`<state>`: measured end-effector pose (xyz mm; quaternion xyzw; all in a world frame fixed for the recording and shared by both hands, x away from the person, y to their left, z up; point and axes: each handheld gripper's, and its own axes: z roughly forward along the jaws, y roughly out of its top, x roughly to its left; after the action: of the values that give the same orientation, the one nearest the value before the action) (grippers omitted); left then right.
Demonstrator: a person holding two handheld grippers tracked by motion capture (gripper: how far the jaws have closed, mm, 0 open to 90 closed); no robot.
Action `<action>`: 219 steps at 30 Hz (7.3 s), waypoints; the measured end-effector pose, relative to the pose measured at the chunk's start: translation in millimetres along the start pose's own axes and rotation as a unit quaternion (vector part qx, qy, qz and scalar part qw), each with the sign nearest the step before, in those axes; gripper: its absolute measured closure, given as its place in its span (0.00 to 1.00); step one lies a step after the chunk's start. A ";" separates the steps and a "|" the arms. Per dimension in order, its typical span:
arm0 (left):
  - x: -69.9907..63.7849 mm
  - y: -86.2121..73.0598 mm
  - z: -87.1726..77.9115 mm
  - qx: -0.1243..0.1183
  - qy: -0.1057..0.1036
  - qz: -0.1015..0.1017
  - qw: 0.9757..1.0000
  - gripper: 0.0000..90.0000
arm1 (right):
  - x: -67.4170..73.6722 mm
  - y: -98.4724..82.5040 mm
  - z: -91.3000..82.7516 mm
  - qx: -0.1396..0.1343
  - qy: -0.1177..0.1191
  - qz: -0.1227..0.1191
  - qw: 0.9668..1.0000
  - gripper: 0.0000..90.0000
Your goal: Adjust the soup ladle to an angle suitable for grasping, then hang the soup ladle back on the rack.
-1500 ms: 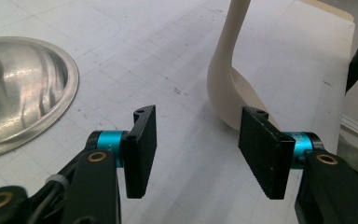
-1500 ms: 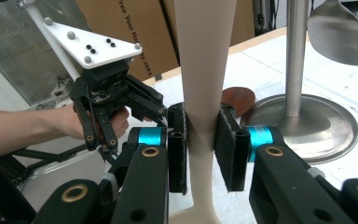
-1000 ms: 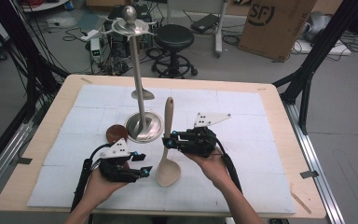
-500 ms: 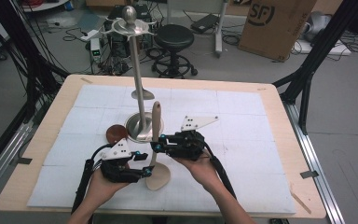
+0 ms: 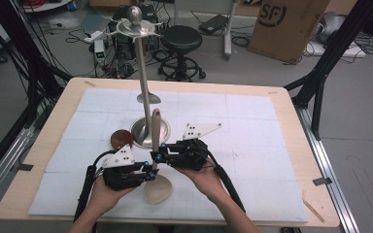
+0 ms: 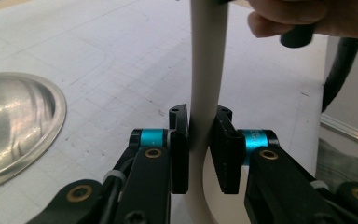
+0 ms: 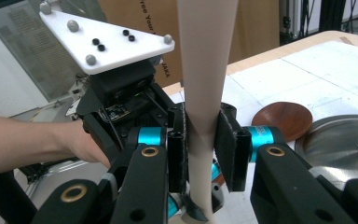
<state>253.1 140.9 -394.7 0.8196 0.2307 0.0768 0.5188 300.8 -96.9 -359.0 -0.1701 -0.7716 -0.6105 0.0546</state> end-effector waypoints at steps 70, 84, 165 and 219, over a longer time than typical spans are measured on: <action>27.5 -10.5 -25.0 0.005 0.062 -0.045 0.997 0.39 | -26.1 56.2 -9.3 -0.031 -0.054 -0.050 0.997 0.84; 28.0 -10.6 -26.0 0.003 0.062 -0.048 0.997 0.36 | -24.6 79.0 -9.0 -0.039 -0.054 -0.065 0.996 0.84; 27.2 -10.5 -27.3 -0.001 0.056 -0.047 0.997 0.35 | -41.8 153.9 29.8 -0.034 -0.105 -0.067 0.992 0.83; 27.0 -11.3 -26.1 0.007 0.059 -0.049 0.997 0.29 | -34.8 193.5 -32.4 -0.070 -0.101 -0.104 0.987 0.99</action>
<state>264.0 178.6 -396.0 0.8049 0.3009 0.0981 0.5020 393.1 -96.7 -182.5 -0.1529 -0.7420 -0.6450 -0.1000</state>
